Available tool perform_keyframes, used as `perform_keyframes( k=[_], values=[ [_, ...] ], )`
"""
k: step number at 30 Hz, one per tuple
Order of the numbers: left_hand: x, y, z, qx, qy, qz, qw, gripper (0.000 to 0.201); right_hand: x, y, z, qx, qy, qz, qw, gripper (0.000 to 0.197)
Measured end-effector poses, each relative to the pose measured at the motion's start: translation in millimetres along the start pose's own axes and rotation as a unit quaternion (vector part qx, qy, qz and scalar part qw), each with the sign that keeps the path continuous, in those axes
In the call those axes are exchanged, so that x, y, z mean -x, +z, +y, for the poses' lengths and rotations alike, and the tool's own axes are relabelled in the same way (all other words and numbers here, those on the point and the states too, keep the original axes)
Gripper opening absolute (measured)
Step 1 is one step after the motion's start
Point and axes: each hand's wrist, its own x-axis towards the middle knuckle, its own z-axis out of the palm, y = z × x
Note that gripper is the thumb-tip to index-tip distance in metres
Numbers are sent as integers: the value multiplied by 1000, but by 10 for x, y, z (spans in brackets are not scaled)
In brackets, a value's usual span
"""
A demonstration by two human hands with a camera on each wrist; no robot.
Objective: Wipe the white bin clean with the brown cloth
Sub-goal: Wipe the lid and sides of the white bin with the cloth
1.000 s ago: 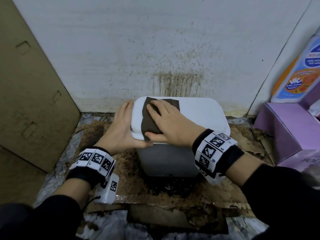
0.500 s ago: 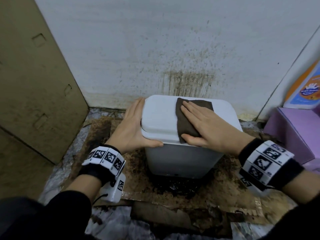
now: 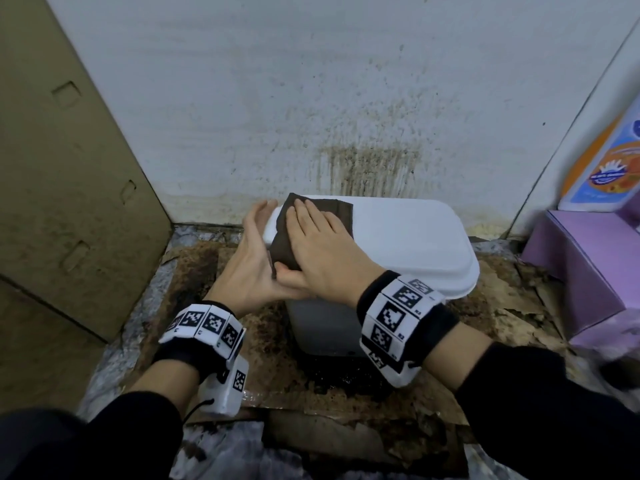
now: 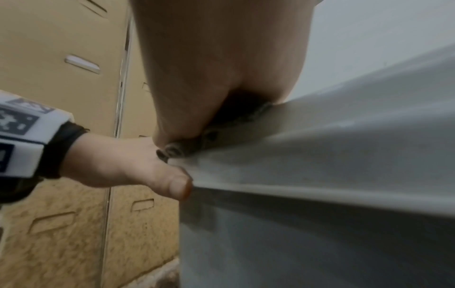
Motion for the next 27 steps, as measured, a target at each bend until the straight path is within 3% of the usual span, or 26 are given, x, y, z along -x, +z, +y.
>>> perform_keyframes(
  k=[8, 18, 27],
  values=[
    [-29, -2, -30, 1, 23, 9, 1000, 142, -196, 10, -194, -72, 67, 1, 995, 84],
    [16, -7, -7, 22, -7, 10, 1000, 139, 213, 103, 228, -53, -35, 26, 998, 88],
    [28, -26, 61, -6, -45, -3, 999, 142, 808, 6, 1197, -43, -75, -1, 996, 86]
  ],
)
